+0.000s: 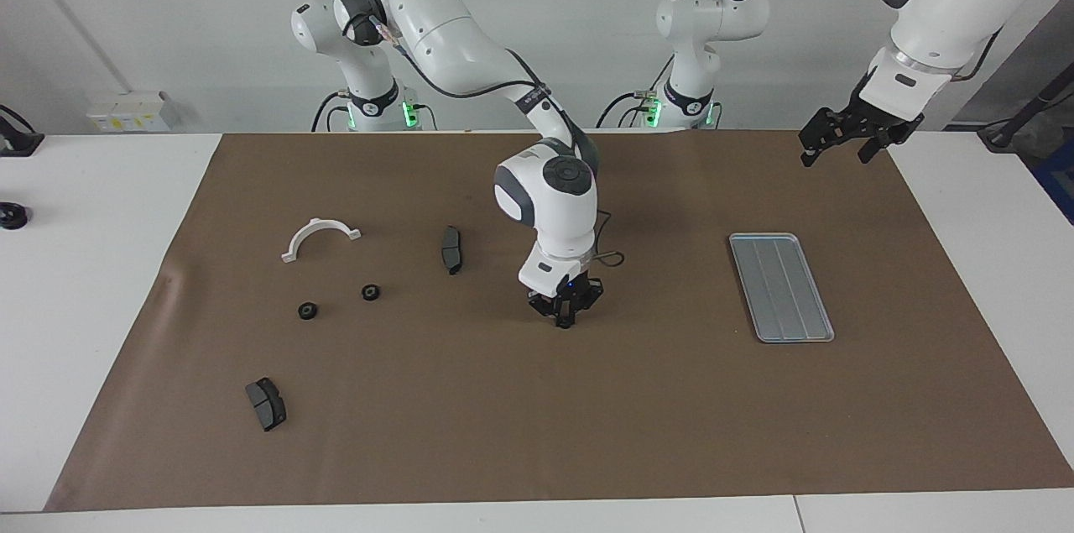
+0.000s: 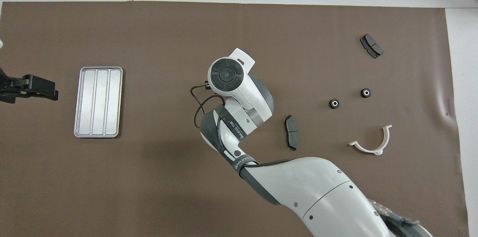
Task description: Place bearing gear from tray to pile
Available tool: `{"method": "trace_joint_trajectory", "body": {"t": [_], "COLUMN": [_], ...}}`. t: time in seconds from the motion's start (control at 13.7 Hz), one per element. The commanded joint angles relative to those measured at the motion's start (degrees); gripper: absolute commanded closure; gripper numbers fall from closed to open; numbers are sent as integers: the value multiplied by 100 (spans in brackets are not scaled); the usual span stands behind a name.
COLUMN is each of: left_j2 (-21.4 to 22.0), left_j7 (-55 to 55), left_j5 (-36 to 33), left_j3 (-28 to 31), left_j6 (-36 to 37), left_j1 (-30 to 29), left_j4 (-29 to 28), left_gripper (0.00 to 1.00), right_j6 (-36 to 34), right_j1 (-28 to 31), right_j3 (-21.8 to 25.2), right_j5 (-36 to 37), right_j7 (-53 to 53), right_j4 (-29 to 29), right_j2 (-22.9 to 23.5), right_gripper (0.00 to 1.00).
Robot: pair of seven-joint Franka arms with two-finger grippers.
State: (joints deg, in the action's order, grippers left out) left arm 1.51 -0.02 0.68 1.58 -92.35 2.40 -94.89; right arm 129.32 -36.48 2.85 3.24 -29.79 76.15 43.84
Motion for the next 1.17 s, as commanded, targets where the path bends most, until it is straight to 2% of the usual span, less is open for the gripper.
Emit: {"method": "trace_joint_trajectory", "body": {"t": [0.0,0.15,0.29,0.58,0.95,1.1], "left_j2": [174,183,183,245,306,289], "left_j7": [396,397,380,388,354,345], "left_j5": [-121,-121,-121,-340,-376,-376], "left_j3": [-35,-44,-35,-35,-35,-44], "left_j6": [-274,-309,-441,-643,-661,-661], "left_j1": [-160,-205,-205,-187,-231,-214], "left_j4": [-249,-311,-337,-504,-601,-566], "left_gripper": [0,0,0,0,0,0], "right_j6": [-153,-284,-425,-453,284,514], "right_j1": [254,666,1211,2196,3005,3086], "right_j3": [-21,-21,-30,-30,-38,-47], "right_j5": [10,1,-60,-69,-104,-603], "right_j7": [0,87,673,1992,2802,2899], "right_j4": [23,84,303,1180,2297,2413], "right_j2": [-288,-621,-1025,-1562,-1809,-1730], "right_gripper": [100,100,100,100,100,100]}}
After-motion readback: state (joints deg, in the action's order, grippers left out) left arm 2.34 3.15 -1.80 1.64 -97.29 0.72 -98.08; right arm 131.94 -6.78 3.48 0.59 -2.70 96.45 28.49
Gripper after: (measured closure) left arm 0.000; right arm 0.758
